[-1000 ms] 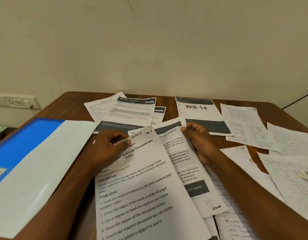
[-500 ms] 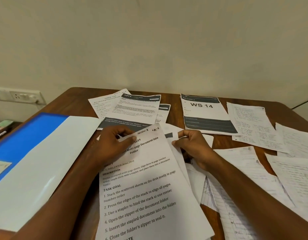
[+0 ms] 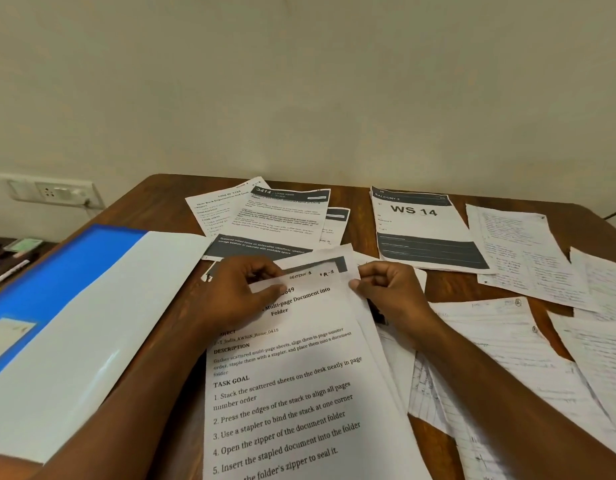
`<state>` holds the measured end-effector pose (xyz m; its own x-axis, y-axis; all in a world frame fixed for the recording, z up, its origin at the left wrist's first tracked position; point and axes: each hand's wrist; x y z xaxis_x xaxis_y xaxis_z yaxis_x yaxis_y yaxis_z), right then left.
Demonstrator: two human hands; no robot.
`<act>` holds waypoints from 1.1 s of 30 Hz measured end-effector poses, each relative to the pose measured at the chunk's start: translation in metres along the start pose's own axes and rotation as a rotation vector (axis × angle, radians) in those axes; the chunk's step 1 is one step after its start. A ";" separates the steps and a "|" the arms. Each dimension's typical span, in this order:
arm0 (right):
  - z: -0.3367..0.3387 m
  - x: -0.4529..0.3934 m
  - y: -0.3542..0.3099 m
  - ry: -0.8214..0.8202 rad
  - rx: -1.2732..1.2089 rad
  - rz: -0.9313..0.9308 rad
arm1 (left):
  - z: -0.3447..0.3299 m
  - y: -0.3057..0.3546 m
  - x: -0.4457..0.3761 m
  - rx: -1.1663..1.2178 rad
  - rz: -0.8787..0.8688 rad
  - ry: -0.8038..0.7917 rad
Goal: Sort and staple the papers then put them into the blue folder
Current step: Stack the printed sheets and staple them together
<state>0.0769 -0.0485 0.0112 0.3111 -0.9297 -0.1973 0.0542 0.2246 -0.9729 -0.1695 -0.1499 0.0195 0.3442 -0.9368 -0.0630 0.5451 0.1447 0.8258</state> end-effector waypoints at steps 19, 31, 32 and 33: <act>0.005 -0.007 -0.012 -0.154 0.086 0.036 | -0.005 0.007 0.007 -0.071 -0.088 0.127; -0.014 0.013 0.000 -0.049 -0.075 0.004 | -0.009 0.012 0.008 0.000 -0.058 0.139; -0.013 0.013 0.000 -0.035 -0.099 -0.010 | -0.009 0.012 0.007 -0.007 -0.055 0.122; -0.012 0.013 -0.001 -0.025 -0.114 -0.026 | -0.009 0.011 0.007 -0.016 -0.060 0.109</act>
<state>0.0697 -0.0638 0.0081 0.3343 -0.9269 -0.1705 -0.0453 0.1649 -0.9853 -0.1536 -0.1519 0.0231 0.3915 -0.9037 -0.1731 0.5787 0.0955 0.8100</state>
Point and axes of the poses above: each hand's wrist, its own x-axis away from the middle knuckle, its own z-axis out of the back of the hand, y = z × x, and after that the axes turned 12 degrees about z, right-handed
